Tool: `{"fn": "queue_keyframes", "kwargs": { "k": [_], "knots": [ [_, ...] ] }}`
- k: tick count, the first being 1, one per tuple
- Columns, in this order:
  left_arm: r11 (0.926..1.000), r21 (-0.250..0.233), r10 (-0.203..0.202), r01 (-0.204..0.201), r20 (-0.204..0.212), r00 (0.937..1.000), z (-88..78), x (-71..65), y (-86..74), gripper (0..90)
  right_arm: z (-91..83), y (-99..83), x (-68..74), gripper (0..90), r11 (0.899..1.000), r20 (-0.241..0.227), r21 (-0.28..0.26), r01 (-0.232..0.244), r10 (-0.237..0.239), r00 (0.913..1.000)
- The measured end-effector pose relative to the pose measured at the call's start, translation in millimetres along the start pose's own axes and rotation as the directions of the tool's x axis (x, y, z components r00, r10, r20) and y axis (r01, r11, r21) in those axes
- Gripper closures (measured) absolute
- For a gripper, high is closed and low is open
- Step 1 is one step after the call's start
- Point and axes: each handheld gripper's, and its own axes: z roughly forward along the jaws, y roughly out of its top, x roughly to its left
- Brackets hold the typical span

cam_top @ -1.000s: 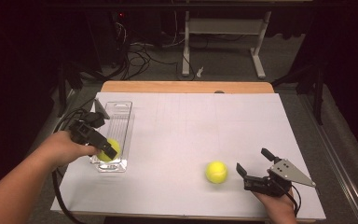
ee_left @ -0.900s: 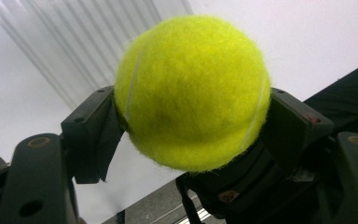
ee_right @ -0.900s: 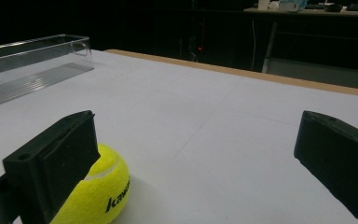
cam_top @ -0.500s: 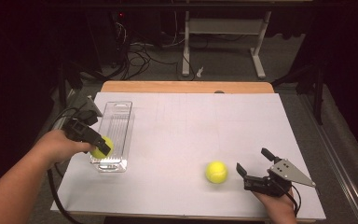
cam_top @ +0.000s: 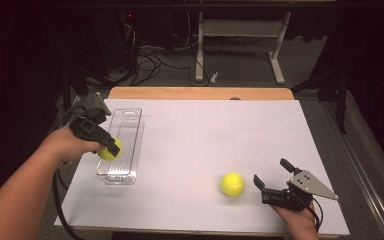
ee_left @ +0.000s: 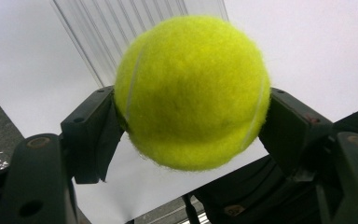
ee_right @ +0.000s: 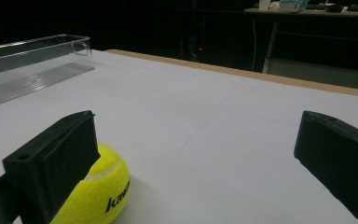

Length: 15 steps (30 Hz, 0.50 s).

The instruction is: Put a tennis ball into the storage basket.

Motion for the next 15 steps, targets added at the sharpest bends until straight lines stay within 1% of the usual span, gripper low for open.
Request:
{"fn": "queue_keyframes", "kwargs": {
  "k": [1, 2, 4, 5, 7, 11, 15],
  "knots": [
    [1.0, -0.003, -0.008, 0.008, 0.001, 1.0, -0.6, -1.3, 1.7, 26.7, 0.1, 0.0, -0.1, 0.4, 1.0, 0.0, -0.001, 0.001, -0.001, 1.0],
    [1.0, -0.002, -0.003, 0.003, -0.004, 1.0, -0.9, -1.9, 3.4, 26.7, 0.1, 0.0, -0.2, 0.4, 1.0, 0.0, -0.001, 0.001, -0.001, 1.0],
    [0.9999, -0.01, -0.012, 0.012, -0.005, 0.9999, -0.4, -4.3, 6.6, 26.7, -0.2, 0.0, -0.4, 0.4, 1.0, -0.001, -0.001, 0.0, 0.0, 1.0],
    [0.9999, -0.005, -0.011, 0.011, -0.004, 0.9999, 0.2, -4.9, 8.2, 26.8, -0.3, 0.0, -0.5, 0.4, 1.0, -0.001, -0.001, -0.001, 0.001, 1.0],
    [0.9999, -0.006, -0.01, 0.01, -0.012, 0.9999, 3.1, -7.0, 10.9, 26.7, -0.5, 0.0, -0.8, 0.3, 1.0, 0.0, -0.002, -0.003, 0.003, 1.0],
    [0.9998, -0.011, -0.017, 0.017, -0.014, 0.9998, 7.3, -10.3, 15.3, 26.7, -0.9, 0.0, -1.1, 0.4, 1.0, 0.0, -0.004, -0.003, 0.003, 1.0],
    [0.9999, -0.004, -0.016, 0.015, -0.022, 0.9996, 13.5, -14.9, 21.9, 26.7, -0.8, -0.6, -1.9, 0.4, 1.0, 0.0, -0.002, -0.006, 0.006, 1.0]
  ]
}}
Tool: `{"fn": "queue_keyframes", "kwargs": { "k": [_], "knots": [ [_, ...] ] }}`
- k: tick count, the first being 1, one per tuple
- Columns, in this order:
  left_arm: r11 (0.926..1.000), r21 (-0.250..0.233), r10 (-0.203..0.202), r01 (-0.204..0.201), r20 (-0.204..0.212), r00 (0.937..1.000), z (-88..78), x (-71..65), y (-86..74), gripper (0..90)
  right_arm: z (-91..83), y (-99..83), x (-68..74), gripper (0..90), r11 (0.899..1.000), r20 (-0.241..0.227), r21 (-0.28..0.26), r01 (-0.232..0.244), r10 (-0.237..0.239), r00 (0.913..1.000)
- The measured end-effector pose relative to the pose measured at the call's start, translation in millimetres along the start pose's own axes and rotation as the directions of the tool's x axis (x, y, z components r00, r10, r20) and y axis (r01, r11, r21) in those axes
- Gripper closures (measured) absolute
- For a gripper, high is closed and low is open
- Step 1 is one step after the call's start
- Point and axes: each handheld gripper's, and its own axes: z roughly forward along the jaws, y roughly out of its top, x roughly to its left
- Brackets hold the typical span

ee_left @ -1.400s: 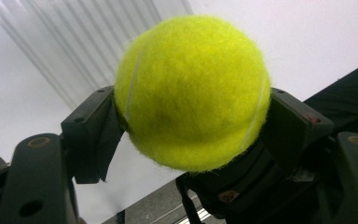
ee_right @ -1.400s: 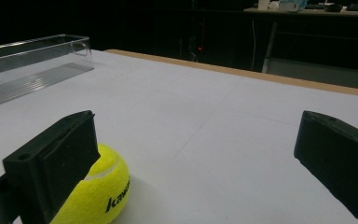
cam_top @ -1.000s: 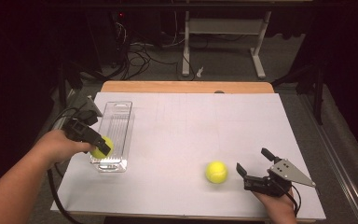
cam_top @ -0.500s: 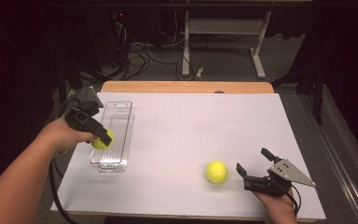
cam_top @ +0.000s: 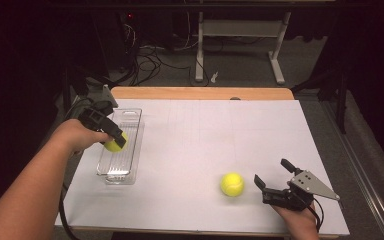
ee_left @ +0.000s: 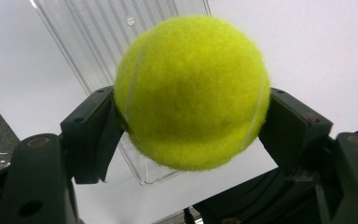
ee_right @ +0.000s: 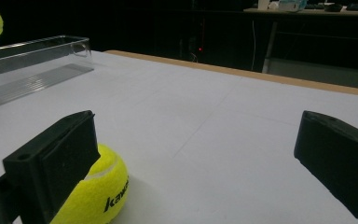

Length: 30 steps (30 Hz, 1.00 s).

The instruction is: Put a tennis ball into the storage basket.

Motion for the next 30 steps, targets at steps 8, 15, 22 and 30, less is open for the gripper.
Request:
{"fn": "queue_keyframes", "kwargs": {
  "k": [8, 15, 22, 30],
  "knots": [
    [0.9997, -0.012, -0.019, 0.02, 0.012, 0.9997, 4.0, -5.4, 14.3, 26.7, 0.1, -0.5, -0.7, 0.4, 1.0, -0.001, 0.0, -0.004, 0.004, 1.0],
    [0.999, -0.032, -0.031, 0.032, 0.01, 0.9995, 4.8, -5.5, 24.3, 26.7, 0.6, -0.8, -0.2, 0.4, 1.0, -0.002, 0.001, -0.002, 0.002, 1.0],
    [0.9987, -0.035, -0.038, 0.037, -0.011, 0.9992, 12.5, -1.6, 30.2, 26.7, 1.1, -0.8, 0.0, 0.4, 1.0, -0.003, 0.002, -0.001, 0.001, 1.0],
    [0.999, -0.031, -0.033, 0.031, -0.046, 0.9984, 29.3, 1.2, 31.0, 26.6, 0.9, -1.2, -0.6, 0.4, 1.0, -0.003, 0.004, -0.002, 0.002, 1.0]
  ]
}}
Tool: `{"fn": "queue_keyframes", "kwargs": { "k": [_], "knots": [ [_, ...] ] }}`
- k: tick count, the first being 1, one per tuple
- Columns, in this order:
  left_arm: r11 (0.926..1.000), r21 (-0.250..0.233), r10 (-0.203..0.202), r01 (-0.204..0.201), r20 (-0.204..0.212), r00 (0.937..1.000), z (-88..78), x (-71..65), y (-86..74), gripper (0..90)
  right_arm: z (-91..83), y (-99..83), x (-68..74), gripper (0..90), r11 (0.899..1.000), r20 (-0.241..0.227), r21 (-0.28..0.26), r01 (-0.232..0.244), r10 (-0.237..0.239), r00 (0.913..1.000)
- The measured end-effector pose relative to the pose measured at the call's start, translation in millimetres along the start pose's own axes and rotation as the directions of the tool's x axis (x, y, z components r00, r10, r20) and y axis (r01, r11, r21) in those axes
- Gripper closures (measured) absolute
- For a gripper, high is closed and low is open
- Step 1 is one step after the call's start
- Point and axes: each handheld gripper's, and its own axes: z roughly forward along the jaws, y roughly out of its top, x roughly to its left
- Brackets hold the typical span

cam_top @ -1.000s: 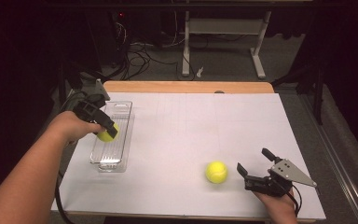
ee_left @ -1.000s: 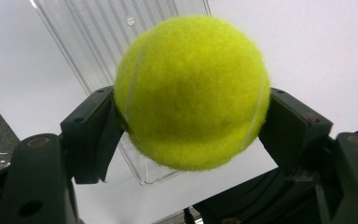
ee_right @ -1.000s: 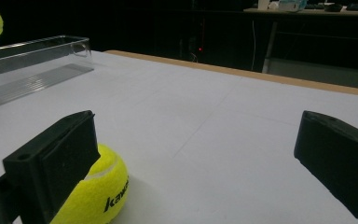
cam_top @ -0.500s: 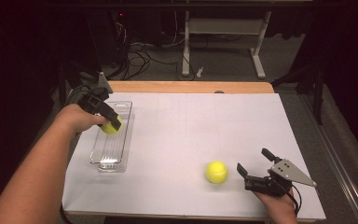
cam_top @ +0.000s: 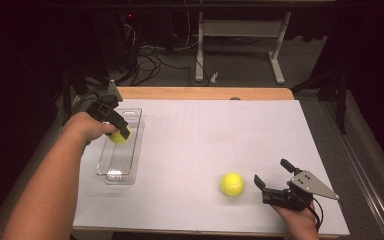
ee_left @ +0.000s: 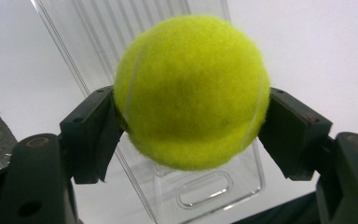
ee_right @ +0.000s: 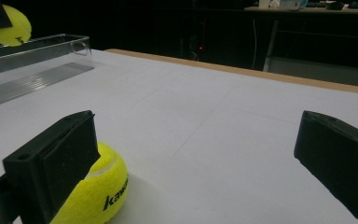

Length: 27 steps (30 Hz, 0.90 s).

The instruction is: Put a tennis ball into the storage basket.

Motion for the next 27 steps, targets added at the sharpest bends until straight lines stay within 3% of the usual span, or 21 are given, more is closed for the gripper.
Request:
{"fn": "queue_keyframes", "kwargs": {
  "k": [3, 6, 13, 20, 27],
  "knots": [
    [0.9998, -0.004, -0.019, 0.019, 0.005, 0.9998, 5.9, 0.5, 0.2, 26.6, 0.0, 0.0, 0.1, 0.4, 1.0, 0.0, 0.0, 0.001, -0.001, 1.0],
    [1.0, 0.001, 0.003, -0.003, -0.011, 0.9999, 11.8, 0.7, -1.2, 26.6, 0.4, -0.2, 0.5, 0.4, 1.0, -0.002, 0.001, -0.002, 0.002, 1.0],
    [0.9999, 0.006, 0.013, -0.013, -0.015, 0.9998, 20.5, -2.9, -3.0, 26.6, 0.7, -0.2, 1.2, 0.4, 1.0, -0.007, 0.002, 0.004, -0.004, 1.0],
    [1.0, -0.001, -0.002, 0.002, -0.034, 0.9994, 28.5, -0.1, -3.1, 26.5, 0.6, -0.3, 1.3, 0.4, 1.0, -0.007, 0.002, 0.004, -0.004, 1.0],
    [0.9998, -0.009, 0.015, -0.016, -0.054, 0.9984, 31.0, 1.9, -3.3, 26.3, 1.1, -0.4, 1.5, 0.4, 1.0, -0.008, 0.003, 0.006, -0.006, 0.9999]
  ]
}}
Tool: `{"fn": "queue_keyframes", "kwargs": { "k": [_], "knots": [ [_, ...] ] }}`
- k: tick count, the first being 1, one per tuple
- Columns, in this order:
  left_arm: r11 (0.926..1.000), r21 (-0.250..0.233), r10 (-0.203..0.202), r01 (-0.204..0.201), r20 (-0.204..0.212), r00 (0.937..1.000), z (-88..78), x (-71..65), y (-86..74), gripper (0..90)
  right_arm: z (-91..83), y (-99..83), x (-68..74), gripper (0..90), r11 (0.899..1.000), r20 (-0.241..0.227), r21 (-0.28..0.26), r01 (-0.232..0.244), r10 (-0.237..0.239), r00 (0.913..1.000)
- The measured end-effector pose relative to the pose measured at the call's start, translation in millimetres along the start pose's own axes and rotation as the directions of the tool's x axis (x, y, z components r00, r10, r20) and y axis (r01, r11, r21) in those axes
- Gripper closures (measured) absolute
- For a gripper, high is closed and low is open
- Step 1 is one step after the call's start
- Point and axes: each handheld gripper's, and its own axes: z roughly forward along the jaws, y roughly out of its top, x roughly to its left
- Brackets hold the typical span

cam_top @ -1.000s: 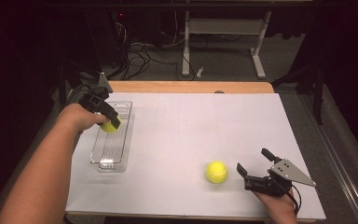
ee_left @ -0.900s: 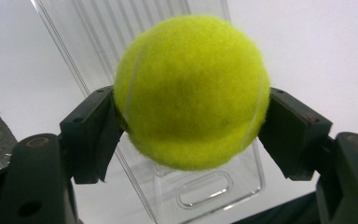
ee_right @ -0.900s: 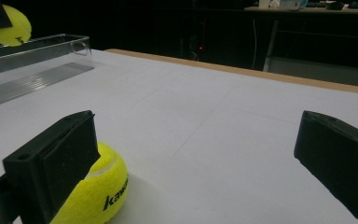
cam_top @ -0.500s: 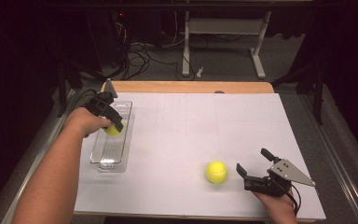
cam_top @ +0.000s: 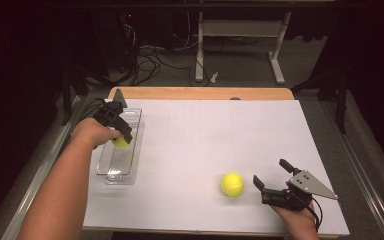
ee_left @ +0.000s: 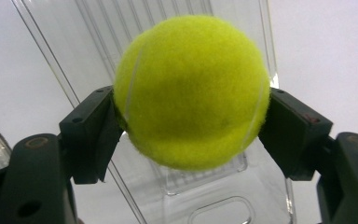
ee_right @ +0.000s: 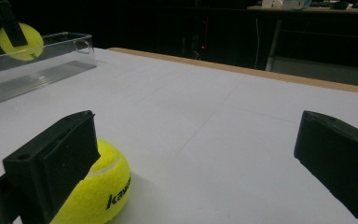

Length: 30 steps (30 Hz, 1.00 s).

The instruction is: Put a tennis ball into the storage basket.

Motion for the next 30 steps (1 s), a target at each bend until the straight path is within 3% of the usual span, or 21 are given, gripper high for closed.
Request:
{"fn": "queue_keyframes", "kwargs": {
  "k": [11, 14, 15, 18, 25, 30],
  "knots": [
    [0.9998, -0.018, 0.013, -0.013, 0.017, 0.9998, -3.0, -3.0, 0.2, 25.5, -0.1, 0.0, 0.2, 0.4, 1.0, 0.0, -0.001, -0.001, 0.001, 1.0],
    [0.9993, -0.036, 0.004, -0.003, 0.036, 0.9993, -7.6, -2.8, 2.4, 12.5, -0.1, 0.1, -0.1, 0.4, 1.0, -0.001, -0.001, -0.002, 0.002, 1.0],
    [0.9992, -0.041, 0.007, -0.004, 0.071, 0.9974, -13.3, -3.8, 2.4, 11.3, 0.0, 0.1, -0.1, 0.4, 1.0, -0.001, -0.002, -0.001, 0.001, 1.0],
    [0.9994, -0.032, 0.013, -0.011, 0.074, 0.9972, -15.2, -4.4, 1.0, 4.8, 0.1, 0.2, 0.2, 0.4, 1.0, -0.002, -0.001, -0.001, 0.001, 1.0],
    [0.9992, -0.031, 0.028, -0.026, 0.076, 0.9967, -19.1, -6.9, -4.1, 3.2, 0.4, 0.2, 0.5, 0.4, 1.0, -0.002, -0.002, 0.0, 0.0, 1.0],
    [0.9991, -0.04, 0.019, -0.016, 0.074, 0.9971, -21.4, -6.4, -4.2, 1.7, 0.4, 0.3, 0.7, 0.4, 1.0, -0.001, -0.001, 0.0, 0.0, 1.0]
  ]
}}
